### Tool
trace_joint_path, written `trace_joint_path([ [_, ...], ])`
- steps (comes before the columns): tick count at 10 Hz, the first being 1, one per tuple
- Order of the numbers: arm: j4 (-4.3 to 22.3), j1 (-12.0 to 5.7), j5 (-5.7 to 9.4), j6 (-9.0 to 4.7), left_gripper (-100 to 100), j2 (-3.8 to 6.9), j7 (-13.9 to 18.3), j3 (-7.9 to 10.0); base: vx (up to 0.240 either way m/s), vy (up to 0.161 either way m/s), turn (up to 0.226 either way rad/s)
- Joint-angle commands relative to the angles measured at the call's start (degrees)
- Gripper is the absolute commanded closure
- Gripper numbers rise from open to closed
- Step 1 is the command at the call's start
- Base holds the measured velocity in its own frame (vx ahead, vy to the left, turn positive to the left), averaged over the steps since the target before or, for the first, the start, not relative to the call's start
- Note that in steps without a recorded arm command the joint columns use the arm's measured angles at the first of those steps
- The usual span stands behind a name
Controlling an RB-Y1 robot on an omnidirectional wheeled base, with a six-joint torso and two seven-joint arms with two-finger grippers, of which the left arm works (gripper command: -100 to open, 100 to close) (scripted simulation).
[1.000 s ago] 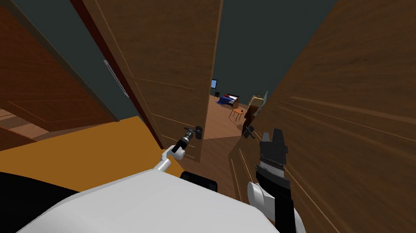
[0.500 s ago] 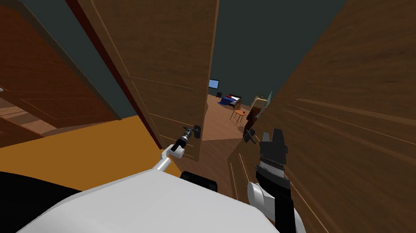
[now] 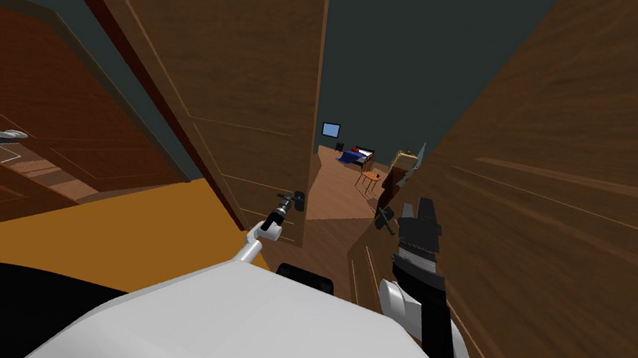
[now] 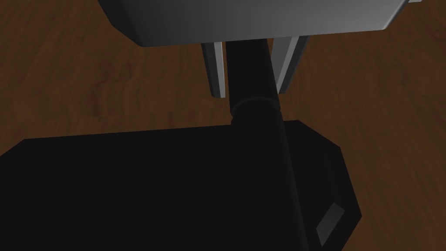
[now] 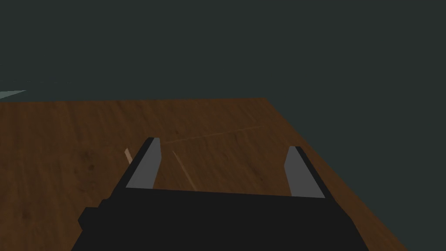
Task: Push the door open
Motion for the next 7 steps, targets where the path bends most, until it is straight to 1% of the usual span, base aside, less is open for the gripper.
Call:
trace_joint_path([
  [1, 0.06, -0.3, 0.0, -0.33, 100, -0.28, -0.43, 1.1, 0.163, -0.089, 0.067],
  [2, 0.32, -0.48, 0.03, -0.32, 100, -0.48, -0.6, 1.65, 0.18, -0.099, 0.053],
  [3, 0.47, -0.29, 0.05, -0.25, 100, -0.34, -0.42, 1.27, 0.088, -0.047, 0.035],
  [4, 1.0, -0.93, 1.22, -0.47, 100, -0.16, -2.15, 0.98, 0.102, 0.0, 0.195],
  [7, 2.07, -1.93, 3.32, -0.77, 100, -0.48, -5.36, 0.08, 0.158, -0.002, 0.198],
])
